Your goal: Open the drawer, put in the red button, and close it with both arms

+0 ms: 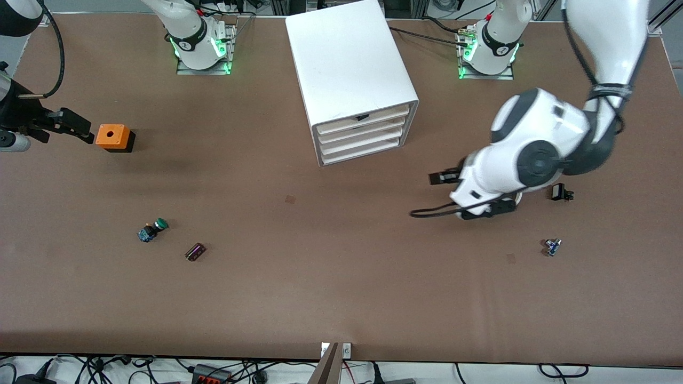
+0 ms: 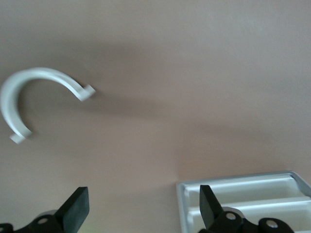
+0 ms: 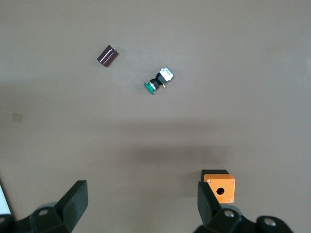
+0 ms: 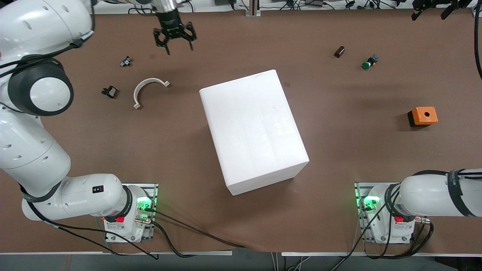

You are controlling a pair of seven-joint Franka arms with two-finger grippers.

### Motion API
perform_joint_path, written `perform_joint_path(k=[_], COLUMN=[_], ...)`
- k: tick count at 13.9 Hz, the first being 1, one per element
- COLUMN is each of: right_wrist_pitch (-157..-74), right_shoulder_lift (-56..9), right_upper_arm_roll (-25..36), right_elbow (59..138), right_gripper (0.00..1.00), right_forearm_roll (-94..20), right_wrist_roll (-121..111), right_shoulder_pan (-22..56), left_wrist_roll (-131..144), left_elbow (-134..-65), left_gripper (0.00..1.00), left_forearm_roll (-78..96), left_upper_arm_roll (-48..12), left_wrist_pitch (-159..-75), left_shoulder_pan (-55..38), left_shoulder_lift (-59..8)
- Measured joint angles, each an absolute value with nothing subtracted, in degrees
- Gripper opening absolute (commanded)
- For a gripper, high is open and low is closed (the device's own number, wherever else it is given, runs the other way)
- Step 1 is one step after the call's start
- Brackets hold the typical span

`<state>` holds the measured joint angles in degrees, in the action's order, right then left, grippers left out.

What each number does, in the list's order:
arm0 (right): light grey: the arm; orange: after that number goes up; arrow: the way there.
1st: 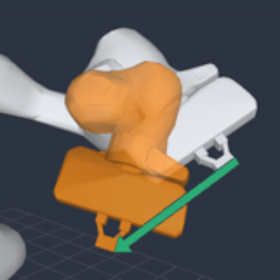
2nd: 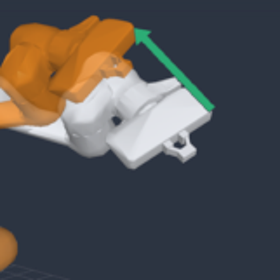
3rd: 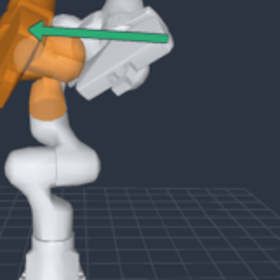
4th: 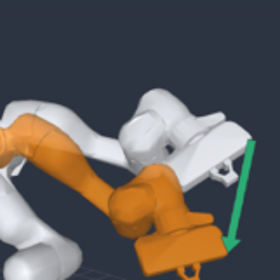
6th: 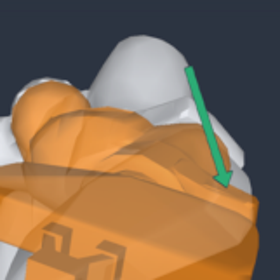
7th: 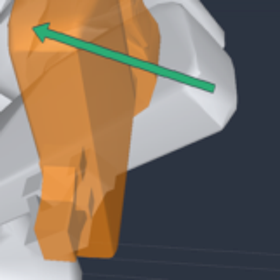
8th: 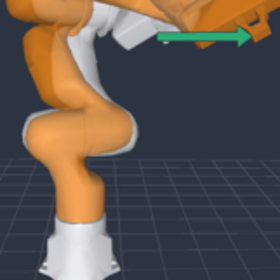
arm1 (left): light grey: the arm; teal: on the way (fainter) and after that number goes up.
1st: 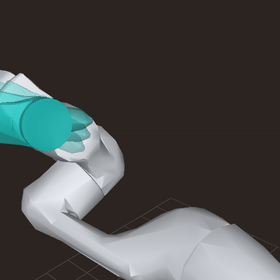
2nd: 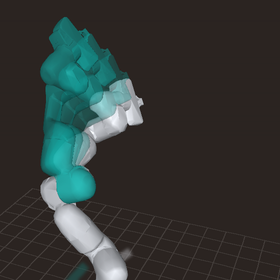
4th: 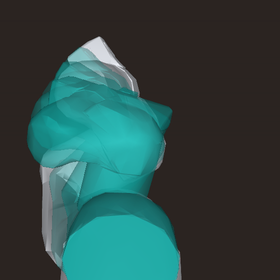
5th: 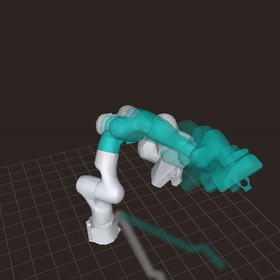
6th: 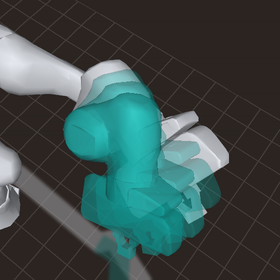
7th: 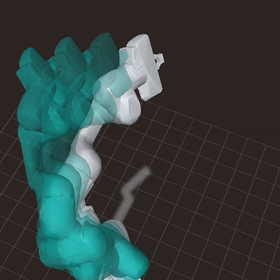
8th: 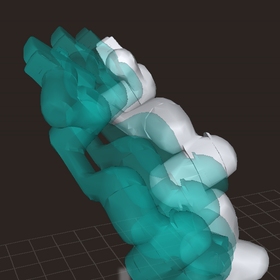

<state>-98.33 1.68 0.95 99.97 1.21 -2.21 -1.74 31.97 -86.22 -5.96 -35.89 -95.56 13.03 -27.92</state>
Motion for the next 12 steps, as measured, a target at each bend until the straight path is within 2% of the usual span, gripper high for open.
perform_joint_path(k=[4, 9, 11, 12], right_wrist_pitch=[-96.7, -96.2, -96.2, -96.2], right_shoulder_lift=[1.7, 1.9, 2.0, 2.0], right_upper_arm_roll=[0.9, 0.9, 0.9, 0.9], right_elbow=[100.0, 100.0, 100.0, 100.0], right_gripper=[1.00, 1.00, 1.00, 1.00], right_forearm_roll=[1.2, 1.2, 1.2, 1.2], right_wrist_roll=[-2.2, -2.2, -2.2, -2.2], right_shoulder_pan=[-1.7, -1.7, -1.7, -1.7], left_wrist_roll=[16.0, 3.7, -1.2, -3.7], left_elbow=[-82.3, -76.1, -76.1, -76.6], left_gripper=[1.00, 1.00, 1.00, 1.00], left_forearm_roll=[-8.0, -8.1, -7.6, -6.3], left_upper_arm_roll=[-36.0, -35.6, -32.2, -28.2], left_wrist_pitch=[-89.6, -78.0, -76.9, -76.7], left_shoulder_pan=[19.4, 21.9, 21.0, 19.1], left_shoulder_lift=[-25.5, -20.4, -16.6, -14.6])
